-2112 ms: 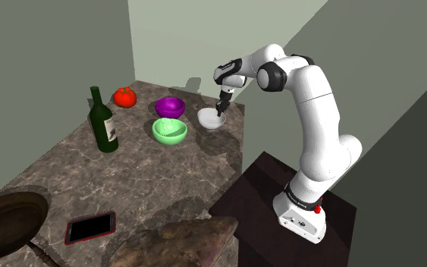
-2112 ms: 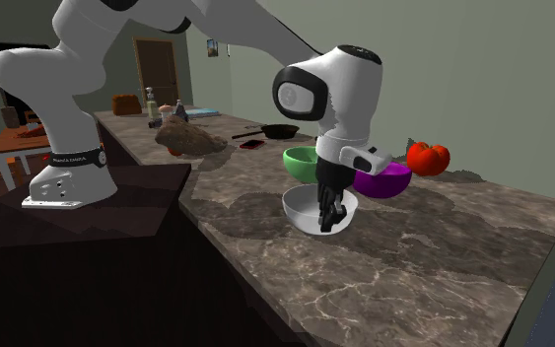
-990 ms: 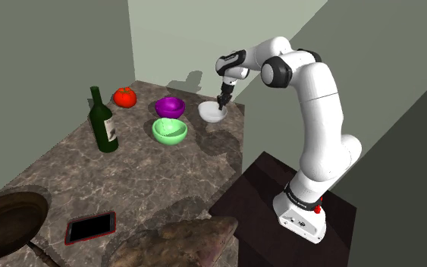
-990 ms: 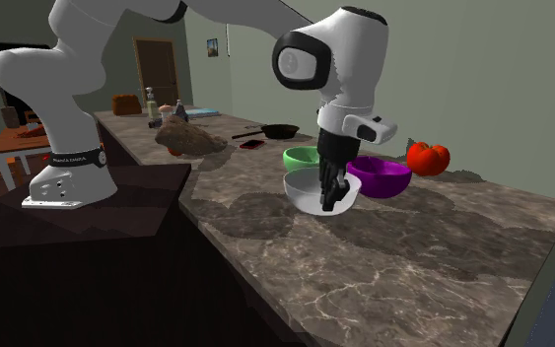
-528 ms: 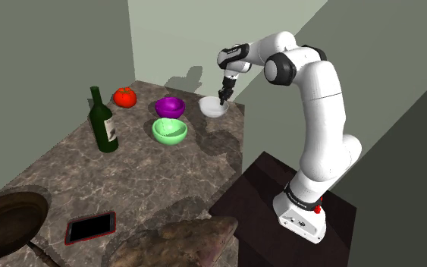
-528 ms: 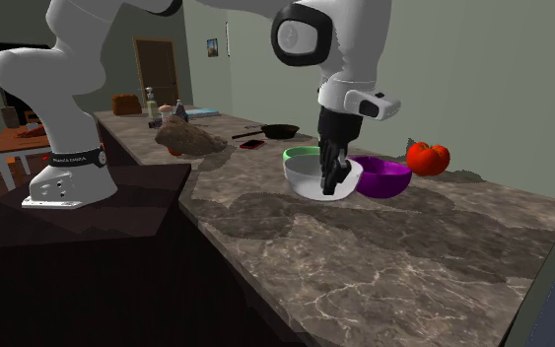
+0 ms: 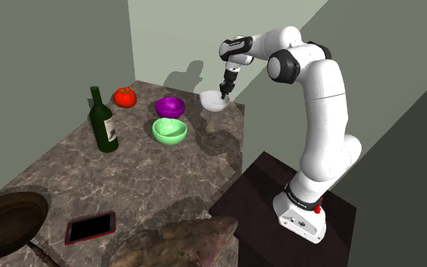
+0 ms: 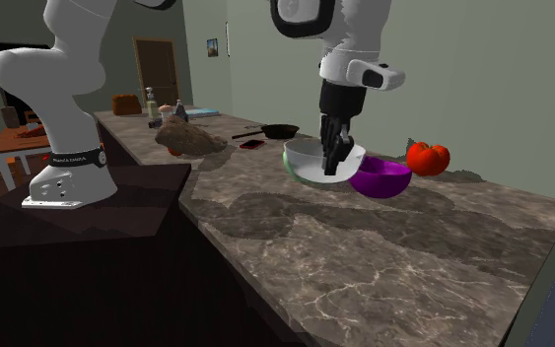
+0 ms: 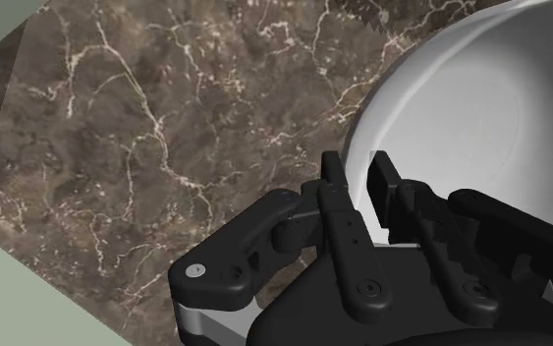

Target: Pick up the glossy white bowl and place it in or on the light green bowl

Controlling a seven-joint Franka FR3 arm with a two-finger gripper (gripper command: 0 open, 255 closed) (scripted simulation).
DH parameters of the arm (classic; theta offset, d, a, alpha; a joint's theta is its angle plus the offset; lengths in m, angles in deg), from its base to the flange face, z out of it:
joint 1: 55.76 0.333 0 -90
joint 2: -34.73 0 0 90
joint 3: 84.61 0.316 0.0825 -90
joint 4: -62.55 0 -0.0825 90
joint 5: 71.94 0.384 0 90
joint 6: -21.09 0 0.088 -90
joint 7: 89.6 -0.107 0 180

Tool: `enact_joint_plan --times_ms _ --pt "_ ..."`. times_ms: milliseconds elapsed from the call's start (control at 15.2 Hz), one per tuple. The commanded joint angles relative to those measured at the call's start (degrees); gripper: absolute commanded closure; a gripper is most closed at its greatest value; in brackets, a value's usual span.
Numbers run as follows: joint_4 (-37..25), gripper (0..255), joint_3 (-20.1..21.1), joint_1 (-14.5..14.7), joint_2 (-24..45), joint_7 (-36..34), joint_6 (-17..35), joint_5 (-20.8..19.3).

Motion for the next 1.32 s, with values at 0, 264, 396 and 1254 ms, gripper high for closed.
enact_joint_plan --times_ms 0,264,396,1254 --pt "-0.5 255 -0.1 0.1 -0.6 -0.3 -1.1 -0.2" --pt "-2.0 255 -0.3 0.0 -1.6 -0.8 -3.5 -0.6" --pt "-2.6 255 -0.4 0.0 -2.0 -1.0 -4.4 -0.8" --pt "8.7 255 2.6 12.9 -10.5 -14.9 1.1 -2.3"
